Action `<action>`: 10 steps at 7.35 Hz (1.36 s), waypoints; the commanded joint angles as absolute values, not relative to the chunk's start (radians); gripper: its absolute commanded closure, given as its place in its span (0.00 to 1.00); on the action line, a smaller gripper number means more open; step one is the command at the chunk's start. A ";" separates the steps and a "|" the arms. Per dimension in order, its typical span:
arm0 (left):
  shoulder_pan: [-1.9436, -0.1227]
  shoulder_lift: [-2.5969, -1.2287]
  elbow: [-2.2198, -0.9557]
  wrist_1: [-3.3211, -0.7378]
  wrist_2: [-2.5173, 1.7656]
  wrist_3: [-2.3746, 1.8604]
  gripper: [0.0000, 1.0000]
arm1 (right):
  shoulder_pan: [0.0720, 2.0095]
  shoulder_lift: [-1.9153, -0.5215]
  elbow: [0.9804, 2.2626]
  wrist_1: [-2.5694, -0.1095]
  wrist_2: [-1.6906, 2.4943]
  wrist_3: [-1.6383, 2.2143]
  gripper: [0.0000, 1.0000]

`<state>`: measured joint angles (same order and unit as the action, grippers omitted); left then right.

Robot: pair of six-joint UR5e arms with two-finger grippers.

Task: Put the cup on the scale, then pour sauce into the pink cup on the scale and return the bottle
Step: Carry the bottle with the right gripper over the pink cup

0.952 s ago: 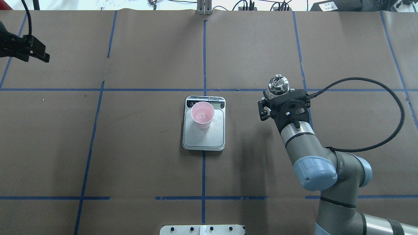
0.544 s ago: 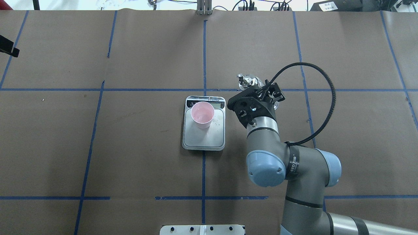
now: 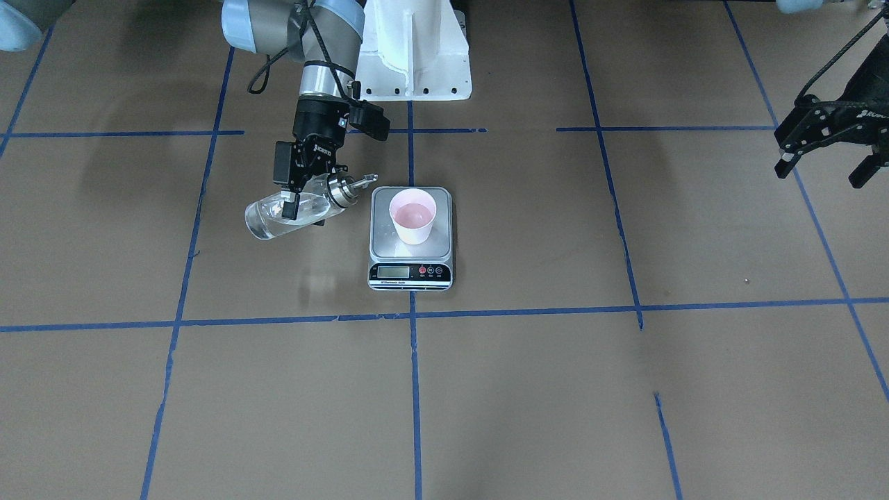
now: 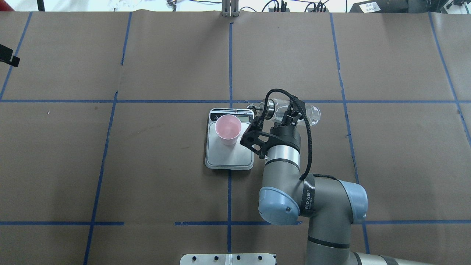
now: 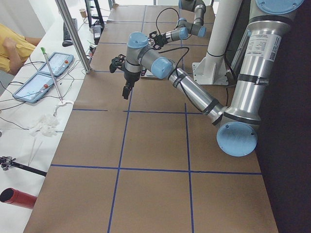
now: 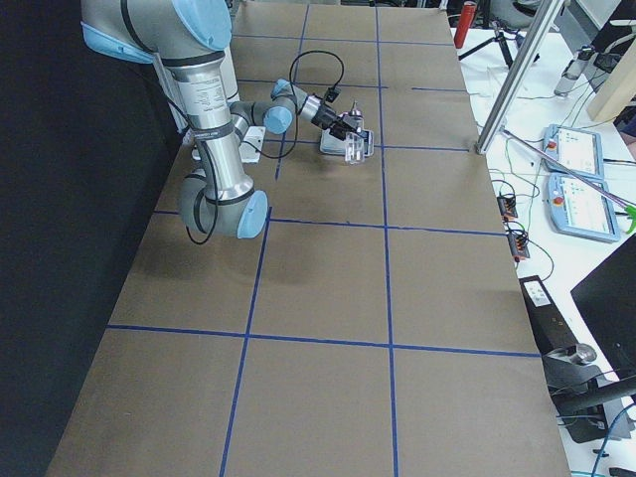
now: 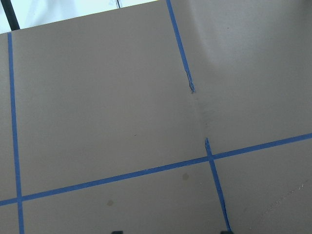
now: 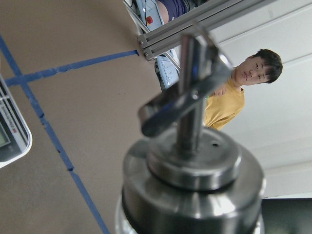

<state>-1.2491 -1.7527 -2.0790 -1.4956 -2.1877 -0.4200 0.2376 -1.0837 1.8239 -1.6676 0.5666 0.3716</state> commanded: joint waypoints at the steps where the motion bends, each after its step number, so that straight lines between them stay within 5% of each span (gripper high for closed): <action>1: -1.249 -1.752 -2.079 -1.496 -2.187 -0.420 0.00 | 0.232 -1.040 1.749 -1.678 0.534 0.259 1.00; 10: -1.246 -1.753 -2.077 -1.497 -2.191 -0.433 0.00 | 0.230 -1.002 1.661 -1.680 0.420 -0.133 1.00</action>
<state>-1.2467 -1.7527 -2.0771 -1.4960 -2.1899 -0.4290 0.2311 -1.0017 1.6622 -1.6797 0.4321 -0.0720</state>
